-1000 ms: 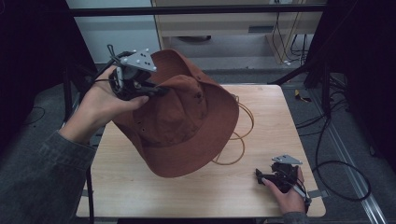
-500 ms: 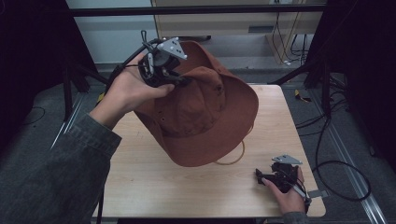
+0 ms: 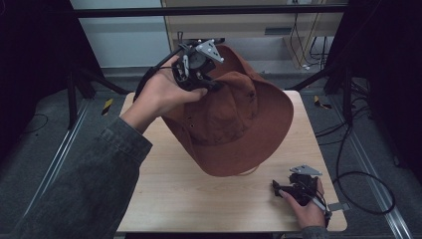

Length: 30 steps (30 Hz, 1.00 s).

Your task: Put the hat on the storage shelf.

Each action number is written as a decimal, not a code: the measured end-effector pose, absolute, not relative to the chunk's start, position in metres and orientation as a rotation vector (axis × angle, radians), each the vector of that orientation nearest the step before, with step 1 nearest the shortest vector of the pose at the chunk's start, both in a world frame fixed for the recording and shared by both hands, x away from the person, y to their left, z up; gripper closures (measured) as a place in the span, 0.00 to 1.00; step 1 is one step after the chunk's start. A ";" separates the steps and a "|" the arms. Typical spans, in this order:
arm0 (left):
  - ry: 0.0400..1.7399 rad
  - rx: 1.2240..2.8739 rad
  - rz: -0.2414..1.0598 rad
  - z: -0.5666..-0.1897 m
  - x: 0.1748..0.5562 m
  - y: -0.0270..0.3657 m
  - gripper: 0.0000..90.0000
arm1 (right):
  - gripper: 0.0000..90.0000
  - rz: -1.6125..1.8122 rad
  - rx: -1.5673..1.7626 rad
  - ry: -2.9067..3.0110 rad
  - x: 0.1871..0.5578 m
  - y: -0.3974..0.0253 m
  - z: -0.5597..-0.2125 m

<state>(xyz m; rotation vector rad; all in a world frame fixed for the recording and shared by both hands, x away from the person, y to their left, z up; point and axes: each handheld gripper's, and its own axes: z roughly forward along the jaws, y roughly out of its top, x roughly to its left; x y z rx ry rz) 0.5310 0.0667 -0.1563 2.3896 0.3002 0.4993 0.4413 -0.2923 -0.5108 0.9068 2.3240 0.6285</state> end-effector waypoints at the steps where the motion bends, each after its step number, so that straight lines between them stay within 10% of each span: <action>1: 0.296 2.393 0.498 -0.157 0.531 0.064 0.99 | 0.01 0.628 0.909 2.325 0.441 -0.292 -0.511; 30: 0.264 2.429 0.481 -0.178 0.542 -0.001 0.98 | 0.01 0.628 0.908 2.327 0.441 -0.292 -0.511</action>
